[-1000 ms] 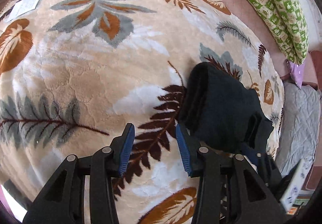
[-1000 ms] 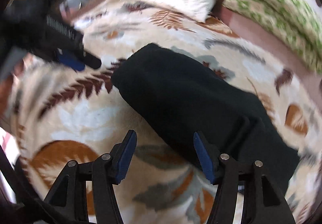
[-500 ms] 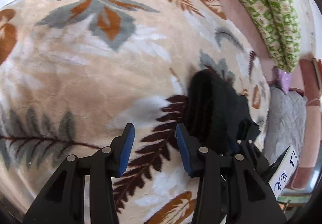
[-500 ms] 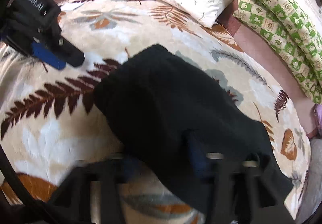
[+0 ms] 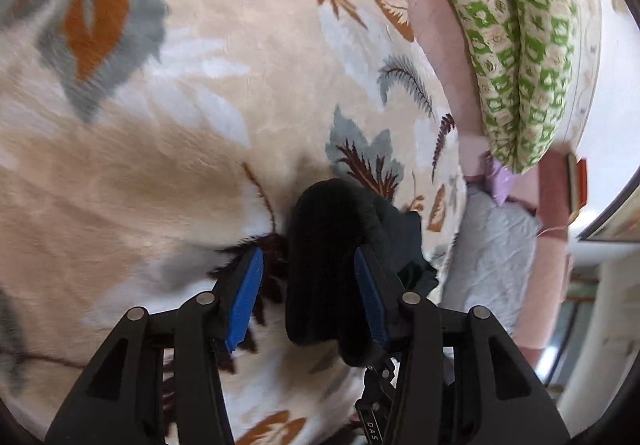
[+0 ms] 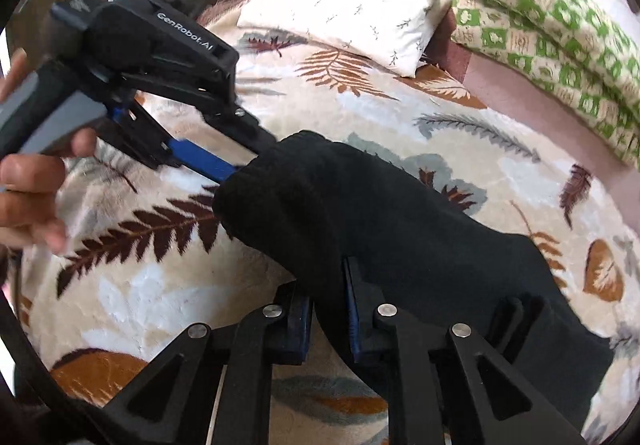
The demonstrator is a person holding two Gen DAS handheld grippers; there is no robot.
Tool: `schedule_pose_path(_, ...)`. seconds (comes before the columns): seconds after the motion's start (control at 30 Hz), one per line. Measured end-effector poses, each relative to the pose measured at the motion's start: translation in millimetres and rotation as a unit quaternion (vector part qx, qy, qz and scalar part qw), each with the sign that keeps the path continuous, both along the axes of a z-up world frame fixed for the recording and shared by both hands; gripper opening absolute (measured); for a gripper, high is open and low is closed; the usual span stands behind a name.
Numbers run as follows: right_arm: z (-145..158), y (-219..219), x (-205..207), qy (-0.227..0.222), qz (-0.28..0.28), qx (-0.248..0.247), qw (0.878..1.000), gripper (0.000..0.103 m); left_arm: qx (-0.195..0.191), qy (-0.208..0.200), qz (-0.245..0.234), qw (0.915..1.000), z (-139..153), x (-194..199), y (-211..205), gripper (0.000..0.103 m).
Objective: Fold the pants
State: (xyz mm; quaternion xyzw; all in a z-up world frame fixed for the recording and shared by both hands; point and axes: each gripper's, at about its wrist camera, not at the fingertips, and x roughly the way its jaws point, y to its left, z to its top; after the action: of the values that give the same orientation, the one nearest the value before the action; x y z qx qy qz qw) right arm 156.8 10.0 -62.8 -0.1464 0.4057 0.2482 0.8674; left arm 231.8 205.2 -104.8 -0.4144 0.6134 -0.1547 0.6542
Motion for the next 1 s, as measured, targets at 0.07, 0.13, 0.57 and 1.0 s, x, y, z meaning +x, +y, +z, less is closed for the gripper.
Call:
schedule_pose_path(0.07,5,-6,0,-0.009,-0.005,0.013,1.000,0.012,-0.011,0.004,0.002,0.9999,-2,1,-2,0.046)
schedule_pose_path(0.13,12,-13,1,-0.014,-0.011,0.032,0.999,0.012,-0.038,0.012,0.011,0.9991,-3,4,-2,0.046)
schedule_pose_path(0.57,3,-7,0,0.001,0.007,0.027,1.000,0.012,-0.158,-0.030,0.005,0.9869,-6,6,-13,0.046)
schedule_pose_path(1.0,-11,-8,5,0.032,0.004,0.037,0.999,0.012,-0.182,-0.089,-0.003,0.9791,-8,-18,-9,0.046)
